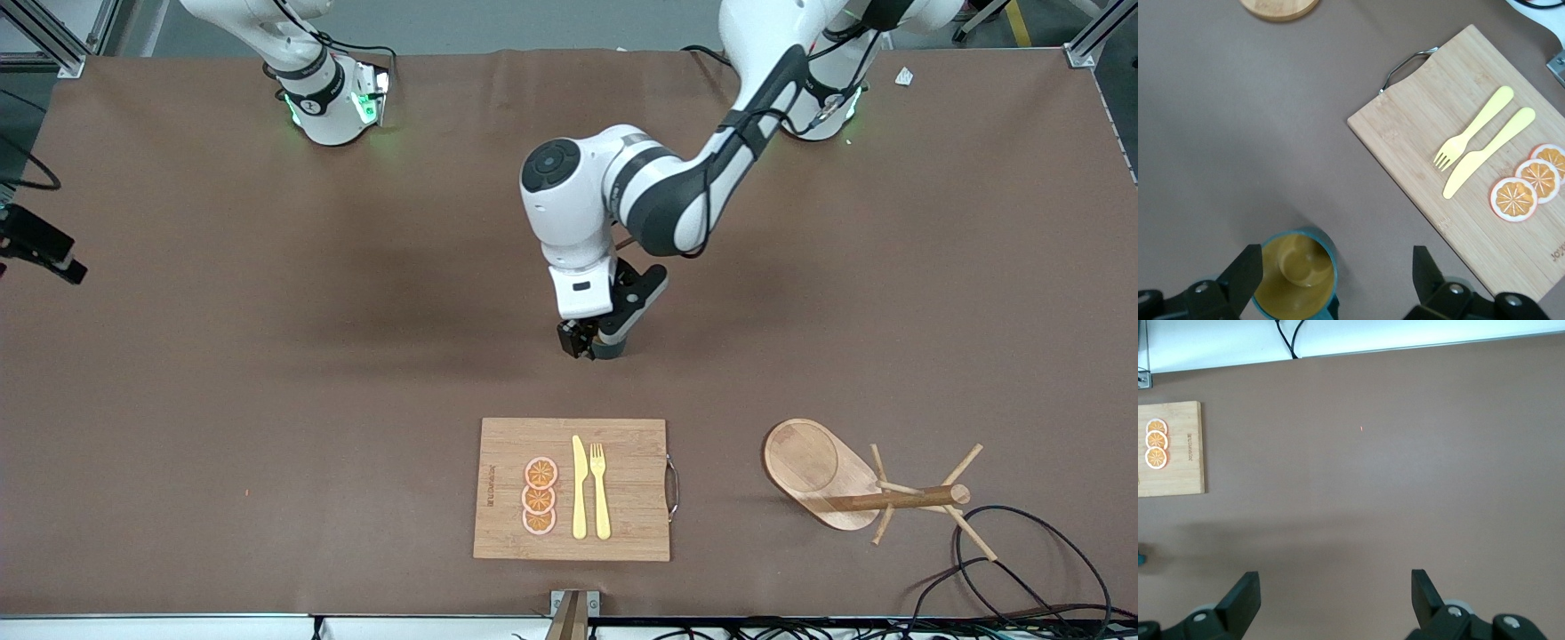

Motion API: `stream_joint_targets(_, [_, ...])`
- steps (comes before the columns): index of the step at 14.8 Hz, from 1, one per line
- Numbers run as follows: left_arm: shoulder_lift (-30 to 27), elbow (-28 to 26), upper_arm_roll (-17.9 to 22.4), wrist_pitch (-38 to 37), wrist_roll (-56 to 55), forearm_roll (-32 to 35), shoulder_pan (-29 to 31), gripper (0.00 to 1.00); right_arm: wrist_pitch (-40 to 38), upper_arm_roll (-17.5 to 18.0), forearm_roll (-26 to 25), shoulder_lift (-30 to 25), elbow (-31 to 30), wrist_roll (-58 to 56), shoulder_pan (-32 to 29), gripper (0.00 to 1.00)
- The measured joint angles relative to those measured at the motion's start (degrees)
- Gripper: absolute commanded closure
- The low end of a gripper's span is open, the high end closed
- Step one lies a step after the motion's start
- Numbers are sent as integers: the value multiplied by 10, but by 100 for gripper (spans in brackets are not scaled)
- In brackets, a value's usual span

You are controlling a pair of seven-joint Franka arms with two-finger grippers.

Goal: Pass cup and hang on rack

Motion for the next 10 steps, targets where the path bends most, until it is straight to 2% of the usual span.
stream_joint_targets(4, [20,7,60,-1,-96,0,-83,1,11,0,-19,0,-38,0,-1,0])
stream_joint_targets(10, [65,26,65,-2,-195,0,-108,1,17,2,-20,2,-55,-5,0,0])
